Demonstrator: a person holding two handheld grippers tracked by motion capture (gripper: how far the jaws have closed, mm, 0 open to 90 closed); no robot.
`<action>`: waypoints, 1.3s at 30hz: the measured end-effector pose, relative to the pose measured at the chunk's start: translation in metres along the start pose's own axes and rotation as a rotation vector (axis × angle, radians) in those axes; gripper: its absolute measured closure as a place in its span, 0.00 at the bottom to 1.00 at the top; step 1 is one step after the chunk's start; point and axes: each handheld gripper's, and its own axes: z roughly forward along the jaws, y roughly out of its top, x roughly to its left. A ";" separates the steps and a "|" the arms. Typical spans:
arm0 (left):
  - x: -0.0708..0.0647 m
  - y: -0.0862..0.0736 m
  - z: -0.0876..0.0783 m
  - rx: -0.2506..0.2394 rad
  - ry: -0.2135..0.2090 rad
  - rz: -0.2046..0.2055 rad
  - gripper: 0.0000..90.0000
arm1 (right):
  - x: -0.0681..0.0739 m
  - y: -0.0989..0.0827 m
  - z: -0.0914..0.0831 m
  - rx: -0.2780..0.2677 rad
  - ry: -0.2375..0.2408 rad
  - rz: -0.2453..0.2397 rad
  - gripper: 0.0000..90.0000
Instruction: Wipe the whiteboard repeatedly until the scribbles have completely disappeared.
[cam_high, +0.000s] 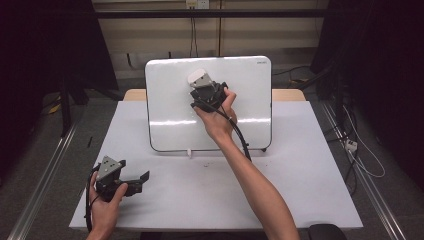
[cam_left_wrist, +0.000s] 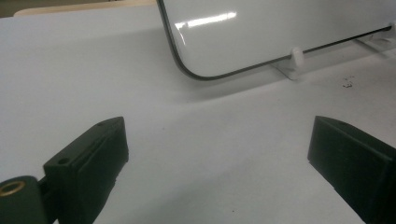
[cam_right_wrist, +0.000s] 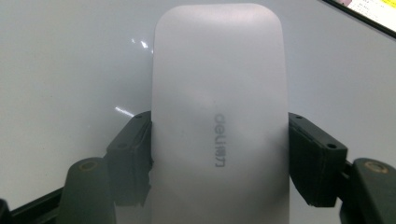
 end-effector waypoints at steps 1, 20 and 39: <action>0.000 0.000 0.000 -0.004 -0.001 -0.005 0.05 | -0.001 0.000 0.000 0.003 0.003 0.006 0.35; 0.003 -0.001 -0.003 -0.007 0.003 -0.012 0.05 | -0.040 0.012 -0.004 -0.025 0.070 0.104 0.35; 0.004 -0.002 -0.002 -0.015 0.010 -0.026 0.05 | -0.062 -0.014 -0.023 -0.070 0.136 0.131 0.35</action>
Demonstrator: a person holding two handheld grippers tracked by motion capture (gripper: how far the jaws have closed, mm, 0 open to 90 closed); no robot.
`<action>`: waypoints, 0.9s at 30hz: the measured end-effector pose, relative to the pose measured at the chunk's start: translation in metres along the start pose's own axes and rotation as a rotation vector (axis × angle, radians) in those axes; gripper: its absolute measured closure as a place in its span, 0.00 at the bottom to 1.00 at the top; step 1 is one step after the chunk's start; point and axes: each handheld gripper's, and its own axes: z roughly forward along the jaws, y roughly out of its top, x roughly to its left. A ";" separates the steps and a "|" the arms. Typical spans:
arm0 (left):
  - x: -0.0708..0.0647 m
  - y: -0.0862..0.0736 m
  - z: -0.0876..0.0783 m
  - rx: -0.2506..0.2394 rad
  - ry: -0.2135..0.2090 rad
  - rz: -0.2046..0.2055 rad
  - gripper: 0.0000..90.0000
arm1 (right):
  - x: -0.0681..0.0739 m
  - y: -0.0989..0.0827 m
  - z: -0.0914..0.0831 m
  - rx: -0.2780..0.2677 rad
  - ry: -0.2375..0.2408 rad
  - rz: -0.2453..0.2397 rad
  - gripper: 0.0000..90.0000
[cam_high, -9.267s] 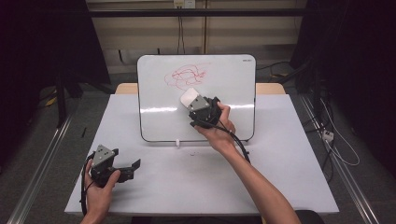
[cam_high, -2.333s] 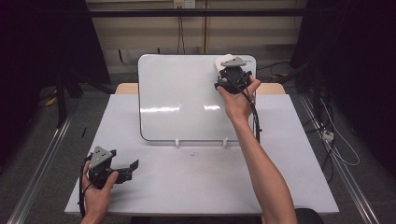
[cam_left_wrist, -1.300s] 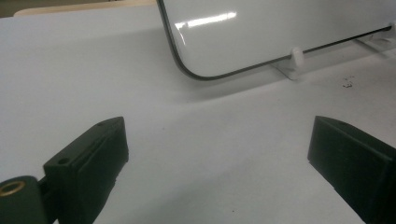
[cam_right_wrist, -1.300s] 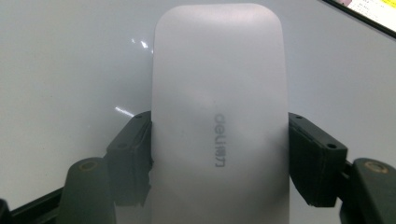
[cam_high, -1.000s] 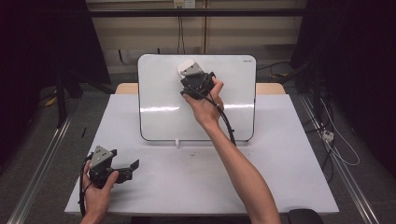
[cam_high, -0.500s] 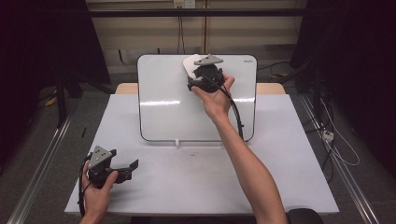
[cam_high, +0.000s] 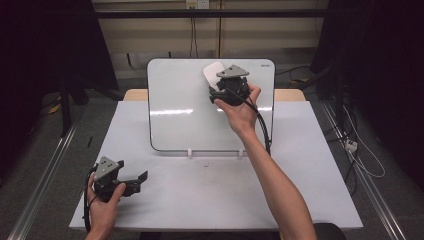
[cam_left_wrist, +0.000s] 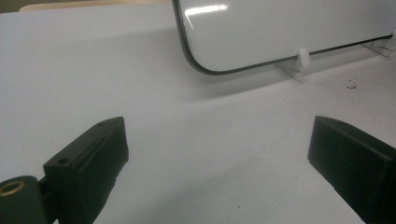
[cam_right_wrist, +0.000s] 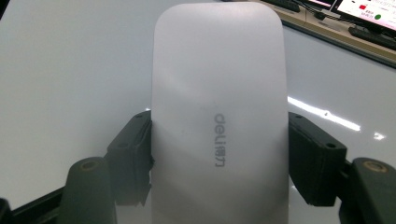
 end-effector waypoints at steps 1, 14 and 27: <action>0.000 0.000 0.000 0.002 0.002 0.003 0.05 | 0.000 -0.002 0.000 0.000 0.002 -0.003 0.35; -0.001 0.001 -0.001 0.000 0.010 0.006 0.05 | 0.000 -0.013 -0.018 -0.017 0.012 -0.035 0.35; 0.001 0.000 0.000 0.007 0.008 0.004 0.05 | -0.001 -0.025 -0.029 -0.018 0.023 -0.060 0.35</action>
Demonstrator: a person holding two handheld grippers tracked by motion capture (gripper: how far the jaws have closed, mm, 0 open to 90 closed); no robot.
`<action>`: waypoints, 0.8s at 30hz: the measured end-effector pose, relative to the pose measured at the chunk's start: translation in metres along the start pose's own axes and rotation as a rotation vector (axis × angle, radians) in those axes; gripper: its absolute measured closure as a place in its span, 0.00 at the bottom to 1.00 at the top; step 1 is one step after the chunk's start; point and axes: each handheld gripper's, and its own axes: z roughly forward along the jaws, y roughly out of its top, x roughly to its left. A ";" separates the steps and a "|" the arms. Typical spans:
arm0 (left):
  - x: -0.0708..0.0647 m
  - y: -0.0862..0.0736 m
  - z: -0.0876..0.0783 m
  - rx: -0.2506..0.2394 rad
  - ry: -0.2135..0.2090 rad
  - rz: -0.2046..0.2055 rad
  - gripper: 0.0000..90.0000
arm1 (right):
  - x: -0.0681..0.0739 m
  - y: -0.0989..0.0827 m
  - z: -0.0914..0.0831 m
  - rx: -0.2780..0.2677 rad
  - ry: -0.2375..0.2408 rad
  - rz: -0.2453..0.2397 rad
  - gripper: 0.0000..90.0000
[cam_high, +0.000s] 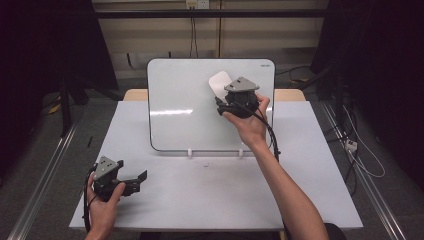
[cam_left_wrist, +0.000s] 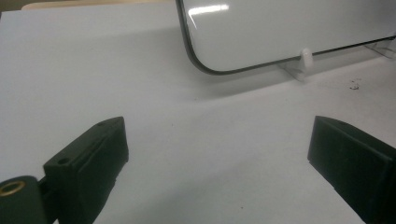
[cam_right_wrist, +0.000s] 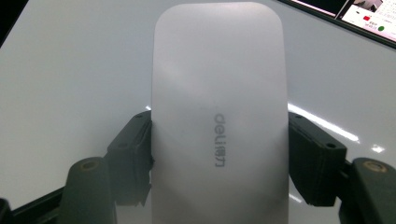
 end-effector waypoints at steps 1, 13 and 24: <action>0.000 0.000 0.000 0.000 -0.001 0.000 0.05 | 0.000 -0.001 -0.001 0.000 -0.003 -0.005 0.35; -0.001 0.001 0.000 -0.002 0.002 0.003 0.06 | -0.006 -0.017 -0.015 0.007 -0.012 -0.003 0.35; -0.001 0.001 0.001 0.001 0.000 0.003 0.05 | -0.013 -0.037 -0.032 0.021 -0.033 0.011 0.35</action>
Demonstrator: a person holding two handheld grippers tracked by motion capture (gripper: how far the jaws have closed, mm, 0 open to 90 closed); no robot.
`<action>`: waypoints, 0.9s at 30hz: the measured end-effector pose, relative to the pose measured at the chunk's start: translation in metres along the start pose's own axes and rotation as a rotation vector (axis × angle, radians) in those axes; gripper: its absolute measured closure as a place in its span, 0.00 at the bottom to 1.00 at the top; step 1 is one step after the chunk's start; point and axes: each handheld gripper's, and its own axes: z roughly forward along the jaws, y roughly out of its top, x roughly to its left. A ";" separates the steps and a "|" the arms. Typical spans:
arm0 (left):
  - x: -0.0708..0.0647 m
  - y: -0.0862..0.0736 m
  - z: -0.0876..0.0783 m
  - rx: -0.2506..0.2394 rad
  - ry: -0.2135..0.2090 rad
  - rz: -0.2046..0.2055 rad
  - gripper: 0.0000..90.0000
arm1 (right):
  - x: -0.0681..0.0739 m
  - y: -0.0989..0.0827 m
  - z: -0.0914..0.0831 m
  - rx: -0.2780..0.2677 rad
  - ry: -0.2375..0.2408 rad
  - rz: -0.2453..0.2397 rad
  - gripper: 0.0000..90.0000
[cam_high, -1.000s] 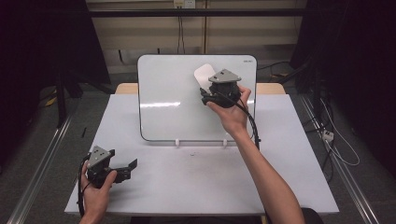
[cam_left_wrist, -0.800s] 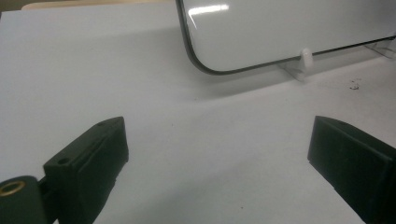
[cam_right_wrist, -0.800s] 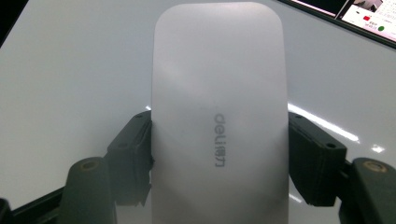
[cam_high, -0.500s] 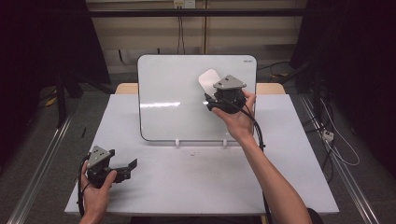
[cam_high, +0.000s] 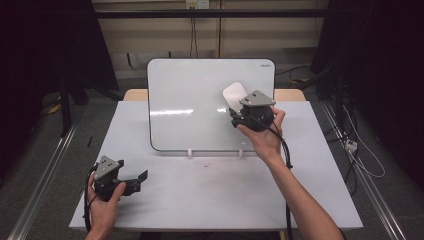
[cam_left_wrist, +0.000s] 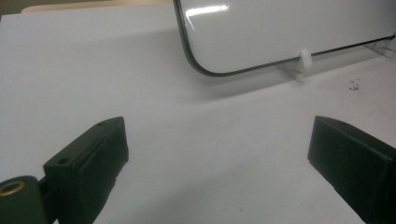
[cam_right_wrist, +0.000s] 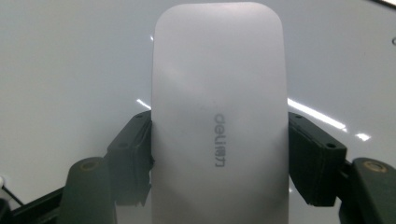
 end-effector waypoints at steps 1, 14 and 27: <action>0.000 0.000 0.000 0.000 0.001 0.000 0.06 | -0.001 -0.002 -0.001 0.001 -0.002 0.001 0.35; 0.000 0.000 -0.003 -0.007 0.009 0.002 0.06 | -0.008 -0.027 -0.018 0.003 -0.020 0.015 0.35; 0.000 0.002 -0.005 -0.010 0.016 0.014 0.06 | -0.015 -0.055 -0.028 0.024 -0.035 0.033 0.35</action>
